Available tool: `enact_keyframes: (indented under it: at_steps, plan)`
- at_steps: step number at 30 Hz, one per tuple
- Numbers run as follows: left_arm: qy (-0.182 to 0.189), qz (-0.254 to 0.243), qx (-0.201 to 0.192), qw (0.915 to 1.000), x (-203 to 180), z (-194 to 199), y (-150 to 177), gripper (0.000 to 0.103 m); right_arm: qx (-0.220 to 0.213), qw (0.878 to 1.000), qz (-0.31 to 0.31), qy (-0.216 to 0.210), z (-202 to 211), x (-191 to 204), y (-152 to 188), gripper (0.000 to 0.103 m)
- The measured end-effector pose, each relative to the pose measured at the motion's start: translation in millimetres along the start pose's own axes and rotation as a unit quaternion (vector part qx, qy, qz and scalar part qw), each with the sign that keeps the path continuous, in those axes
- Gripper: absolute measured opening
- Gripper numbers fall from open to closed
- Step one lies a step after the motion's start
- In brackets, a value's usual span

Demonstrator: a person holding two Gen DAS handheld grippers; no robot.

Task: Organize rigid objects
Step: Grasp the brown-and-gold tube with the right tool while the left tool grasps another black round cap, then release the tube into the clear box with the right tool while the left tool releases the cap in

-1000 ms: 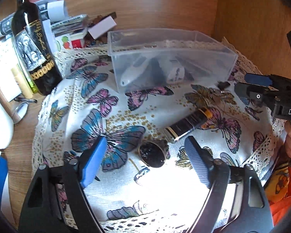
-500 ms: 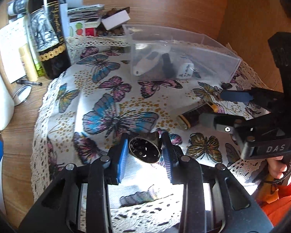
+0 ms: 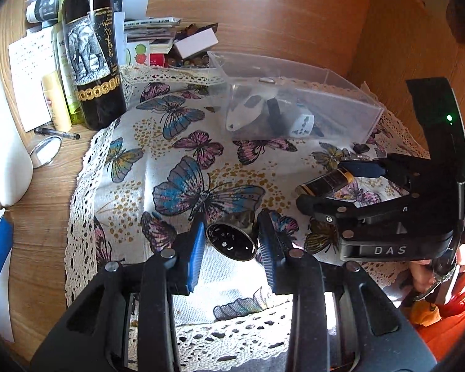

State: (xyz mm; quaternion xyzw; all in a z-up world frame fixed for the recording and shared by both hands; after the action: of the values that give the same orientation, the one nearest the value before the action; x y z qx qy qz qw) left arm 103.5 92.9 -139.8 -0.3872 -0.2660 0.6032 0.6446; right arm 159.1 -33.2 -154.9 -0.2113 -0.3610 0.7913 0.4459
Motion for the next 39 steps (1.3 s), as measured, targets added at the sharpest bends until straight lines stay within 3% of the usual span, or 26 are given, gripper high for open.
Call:
enact_keyframes:
  at_steps: [13, 23, 31, 39]
  plan:
    - [0.011, -0.027, -0.071, 0.9971, -29.0, 6.2, -63.3, 0.033, -0.116, 0.991, -0.041, 0.048, 63.3, -64.9, -42.6, 0.082]
    - [0.007, -0.037, -0.114, 0.9928, -42.0, -5.3, -114.5, 0.033, -0.178, 0.98, -0.059, 0.072, 82.0, -97.8, -76.8, 0.082]
    - [-0.001, -0.042, -0.115, 0.9924, -45.8, -31.9, -138.9, 0.033, -0.182, 0.978, -0.058, 0.08, 67.9, -116.2, -88.4, 0.082]
    - [-0.007, -0.032, -0.065, 0.9974, -39.2, -77.6, -133.0, 0.033, -0.142, 0.986, -0.067, 0.064, 27.0, -123.9, -86.3, 0.082]
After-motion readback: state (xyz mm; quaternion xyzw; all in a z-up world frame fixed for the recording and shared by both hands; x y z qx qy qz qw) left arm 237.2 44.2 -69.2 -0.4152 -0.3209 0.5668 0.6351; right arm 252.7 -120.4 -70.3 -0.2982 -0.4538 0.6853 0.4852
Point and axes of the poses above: each gripper's, at about its wrist camera, not at the fingertips, and z roughly against the way its jaws point, x to its left, y to its underside, the point moved 4 cm from there along -z, roughly the way its jaws point, and after that the axes turned 11 degrees about -x, right-handed, at the moved point
